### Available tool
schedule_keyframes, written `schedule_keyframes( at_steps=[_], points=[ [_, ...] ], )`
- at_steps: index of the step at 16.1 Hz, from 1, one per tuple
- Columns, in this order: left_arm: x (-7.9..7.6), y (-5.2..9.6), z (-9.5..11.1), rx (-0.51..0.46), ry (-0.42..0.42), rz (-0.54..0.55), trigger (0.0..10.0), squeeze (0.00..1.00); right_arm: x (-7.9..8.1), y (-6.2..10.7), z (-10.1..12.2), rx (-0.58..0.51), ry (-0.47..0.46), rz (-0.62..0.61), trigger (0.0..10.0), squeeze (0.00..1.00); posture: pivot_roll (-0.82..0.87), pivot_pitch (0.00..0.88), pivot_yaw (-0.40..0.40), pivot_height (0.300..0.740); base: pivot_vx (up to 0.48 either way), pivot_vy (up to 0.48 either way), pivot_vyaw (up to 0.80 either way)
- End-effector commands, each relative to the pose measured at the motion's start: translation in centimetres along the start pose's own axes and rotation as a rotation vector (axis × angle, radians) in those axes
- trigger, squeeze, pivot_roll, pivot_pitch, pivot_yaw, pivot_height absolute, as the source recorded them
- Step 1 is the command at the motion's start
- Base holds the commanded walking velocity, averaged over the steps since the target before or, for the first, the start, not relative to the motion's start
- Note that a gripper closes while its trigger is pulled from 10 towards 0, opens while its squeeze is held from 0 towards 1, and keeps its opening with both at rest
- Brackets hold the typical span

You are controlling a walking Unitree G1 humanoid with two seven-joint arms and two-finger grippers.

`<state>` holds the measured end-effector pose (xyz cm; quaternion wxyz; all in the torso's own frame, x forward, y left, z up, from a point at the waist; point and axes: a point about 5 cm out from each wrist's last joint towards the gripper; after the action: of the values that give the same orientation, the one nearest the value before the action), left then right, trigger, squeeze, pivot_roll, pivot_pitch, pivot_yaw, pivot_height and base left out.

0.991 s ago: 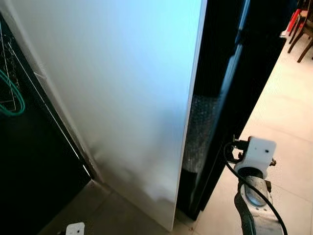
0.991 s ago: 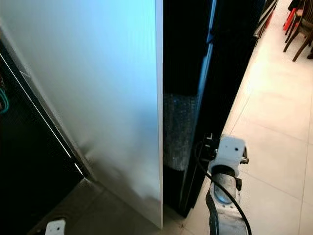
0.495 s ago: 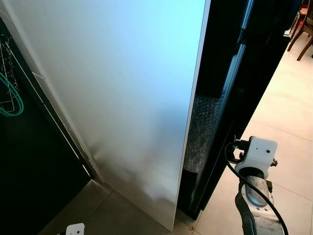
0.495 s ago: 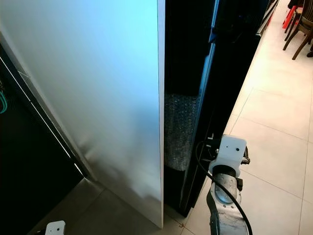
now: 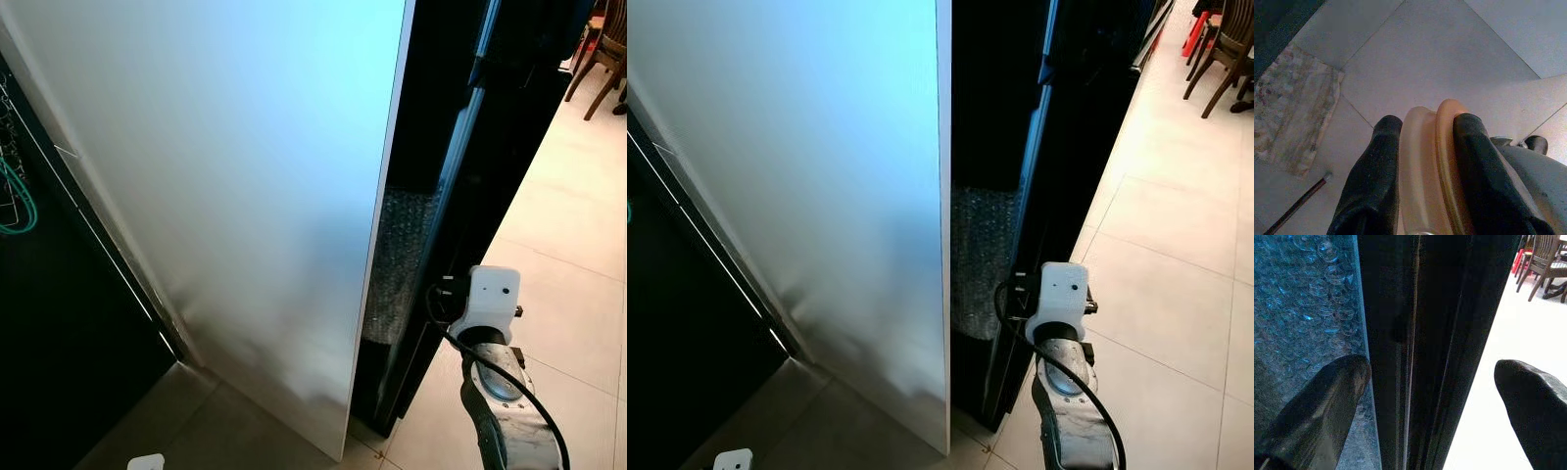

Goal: Restocking fridge

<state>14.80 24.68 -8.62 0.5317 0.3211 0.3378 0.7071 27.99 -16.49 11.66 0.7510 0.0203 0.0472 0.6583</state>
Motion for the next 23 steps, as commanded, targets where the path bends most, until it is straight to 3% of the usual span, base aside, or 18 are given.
schedule_keyframes(
  at_steps=[1,2,7,8,9,12,16,23],
  points=[
    [0.1,0.1,-0.8,0.034,0.001,-0.004,10.0,0.00,0.2,-0.1,-0.2,0.021,-0.006,0.015,10.0,0.00,-0.12,0.000,0.001,0.740,0.000,0.000,0.00],
    [0.5,0.3,-1.1,0.039,-0.004,-0.004,10.0,0.00,1.5,0.5,-1.4,0.092,0.006,0.097,10.0,0.00,-0.12,0.000,0.004,0.740,0.000,0.000,0.00],
    [0.5,0.3,-1.2,0.040,-0.004,-0.004,10.0,0.00,1.7,0.6,-1.5,0.101,0.007,0.108,10.0,0.00,-0.12,0.000,0.004,0.740,0.000,0.000,0.00],
    [2.5,1.0,-2.7,0.056,-0.004,0.011,10.0,0.00,1.9,-1.0,-0.2,0.037,0.021,0.116,10.0,0.00,-0.11,0.000,0.008,0.740,0.000,0.000,0.00],
    [3.0,1.2,-3.3,0.064,-0.006,0.015,10.0,0.00,1.8,-1.9,0.8,-0.003,0.032,0.097,10.0,0.00,-0.11,0.000,0.008,0.740,0.000,0.000,0.00],
    [2.3,1.1,-3.2,0.070,-0.004,0.011,10.0,0.00,1.1,-2.3,1.4,-0.028,0.031,0.018,10.0,0.00,-0.11,0.000,0.008,0.740,0.000,0.000,0.00],
    [2.8,1.4,-3.9,0.078,-0.002,0.016,10.0,0.00,1.1,-2.7,1.6,-0.046,0.036,0.025,10.0,0.00,-0.11,0.000,0.012,0.740,0.000,0.000,0.00],
    [1.9,0.8,-2.7,0.065,-0.010,0.007,10.0,0.00,0.1,-3.6,2.5,-0.096,0.058,-0.010,10.0,0.00,-0.11,0.000,0.017,0.740,0.000,0.000,0.00]
  ],
)
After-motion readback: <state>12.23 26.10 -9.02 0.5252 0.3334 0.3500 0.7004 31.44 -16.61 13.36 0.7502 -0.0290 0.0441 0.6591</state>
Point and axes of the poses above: a point about 5 cm out from each wrist's last joint towards the gripper, its own y axis pointing back from the gripper into the wrist, its own z axis along the axis of the wrist's last joint, x = y × z
